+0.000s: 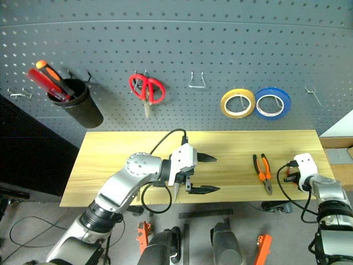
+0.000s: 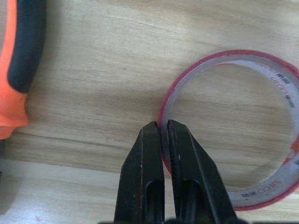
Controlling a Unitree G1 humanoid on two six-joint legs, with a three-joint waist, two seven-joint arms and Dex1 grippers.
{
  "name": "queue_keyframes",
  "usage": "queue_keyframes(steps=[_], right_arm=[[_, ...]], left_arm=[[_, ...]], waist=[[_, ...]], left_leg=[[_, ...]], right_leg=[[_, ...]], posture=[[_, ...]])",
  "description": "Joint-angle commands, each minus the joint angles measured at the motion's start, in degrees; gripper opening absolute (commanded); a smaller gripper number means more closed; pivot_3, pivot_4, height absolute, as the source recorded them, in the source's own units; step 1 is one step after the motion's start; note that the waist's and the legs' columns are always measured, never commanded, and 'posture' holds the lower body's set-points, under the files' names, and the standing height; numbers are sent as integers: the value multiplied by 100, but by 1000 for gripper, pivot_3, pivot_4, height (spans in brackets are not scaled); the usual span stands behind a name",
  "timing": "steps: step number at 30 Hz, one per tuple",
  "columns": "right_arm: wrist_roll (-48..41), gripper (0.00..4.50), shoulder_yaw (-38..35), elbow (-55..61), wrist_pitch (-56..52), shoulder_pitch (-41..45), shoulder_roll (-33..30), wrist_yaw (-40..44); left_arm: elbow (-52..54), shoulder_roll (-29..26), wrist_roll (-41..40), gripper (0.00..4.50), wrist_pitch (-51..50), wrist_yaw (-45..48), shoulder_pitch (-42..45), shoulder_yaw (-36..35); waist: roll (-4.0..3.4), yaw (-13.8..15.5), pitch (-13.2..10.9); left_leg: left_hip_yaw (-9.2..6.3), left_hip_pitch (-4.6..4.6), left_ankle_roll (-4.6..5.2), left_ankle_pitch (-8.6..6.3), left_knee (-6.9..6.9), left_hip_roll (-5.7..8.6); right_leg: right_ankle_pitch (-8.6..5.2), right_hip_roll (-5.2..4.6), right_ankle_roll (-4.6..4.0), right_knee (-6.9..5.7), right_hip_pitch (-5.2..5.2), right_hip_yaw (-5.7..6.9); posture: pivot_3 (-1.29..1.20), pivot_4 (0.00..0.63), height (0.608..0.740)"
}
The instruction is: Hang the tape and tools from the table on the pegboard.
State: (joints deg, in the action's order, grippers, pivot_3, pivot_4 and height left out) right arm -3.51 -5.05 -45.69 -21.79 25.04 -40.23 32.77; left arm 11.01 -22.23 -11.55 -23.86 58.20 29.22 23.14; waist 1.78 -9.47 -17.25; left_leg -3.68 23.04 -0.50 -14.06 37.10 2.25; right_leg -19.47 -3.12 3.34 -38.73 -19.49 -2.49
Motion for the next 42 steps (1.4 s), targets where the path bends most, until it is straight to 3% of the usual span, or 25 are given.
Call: queue_keyframes(steps=[1, 6, 8, 11, 19, 27, 30, 35, 42], right_arm=[[-148, 14, -346, 1552, -271, -835, -47, -221], [77, 14, -1260, 6065, -705, -2350, 429, -1398], [196, 14, -1203, 7300, -1010, -2474, 799, -1811], [424, 14, -972, 8090, -1207, -2262, 1050, -2127], [307, 14, -1014, 6520, -555, -636, 812, -1977], [-84, 14, -1153, 3491, 968, 768, 740, -1606], [-365, 14, -1281, 2903, 1276, 1023, 811, -1458], [-529, 1202, -1297, 3024, 1269, 769, 881, -1422], [-618, 3664, -1441, 5478, -339, -1026, 1040, -1844]], left_arm=[[81, 114, -123, 4500, 169, 28, 132, -69], [22, 239, -201, 4500, 196, 11, 274, -170], [-62, 309, -195, 4500, 259, -34, 333, -193], [-170, 404, -184, 4500, 312, -55, 407, -203], [-372, 654, -177, 4500, 403, -194, 680, -284], [-508, 1093, -224, 4500, 369, -757, 913, -588], [-526, 1207, -213, 4500, 355, -916, 936, -654], [-554, 1226, -146, 4500, 464, -1067, 914, -657], [-1091, 525, 374, 4500, 1142, -996, 810, -661]], waist=[[-4, 4, 1], [-63, -73, 23], [-64, -182, 24], [-64, -233, 24], [-65, -285, 24], [-66, -333, 23], [-66, -343, 23], [-67, -344, 23], [-73, -307, 26]], left_leg=[[-1, 2, -1, 0, -2, -1], [8, 112, -23, 13, 14, -1], [17, 121, -23, 13, 14, -3], [14, 116, -10, 6, 20, -9], [3, 116, 9, -4, 74, 5], [15, 118, 21, -10, 74, 6], [19, 118, 21, -10, 78, 6], [24, 119, 20, -10, 75, 3], [24, 122, 21, -11, 76, 0]], right_leg=[[-1, -1, 1, 1, -5, 0], [-2, -4, 5, -28, -117, -4], [0, -3, 8, -33, -130, -6], [3, 0, 13, -37, -130, -5], [11, 4, 25, -39, -106, -2], [11, 2, 25, -35, -107, -6], [12, 1, 26, -37, -107, -7], [12, 1, 26, -37, -106, -6], [12, -1, 27, -37, -107, -5]], posture=[[-328, 277, 740], [-365, 283, 740], [-379, 287, 740], [-388, 290, 740], [-376, 283, 740], [-349, 280, 740], [-343, 279, 740], [-343, 280, 740], [-340, 277, 740]])
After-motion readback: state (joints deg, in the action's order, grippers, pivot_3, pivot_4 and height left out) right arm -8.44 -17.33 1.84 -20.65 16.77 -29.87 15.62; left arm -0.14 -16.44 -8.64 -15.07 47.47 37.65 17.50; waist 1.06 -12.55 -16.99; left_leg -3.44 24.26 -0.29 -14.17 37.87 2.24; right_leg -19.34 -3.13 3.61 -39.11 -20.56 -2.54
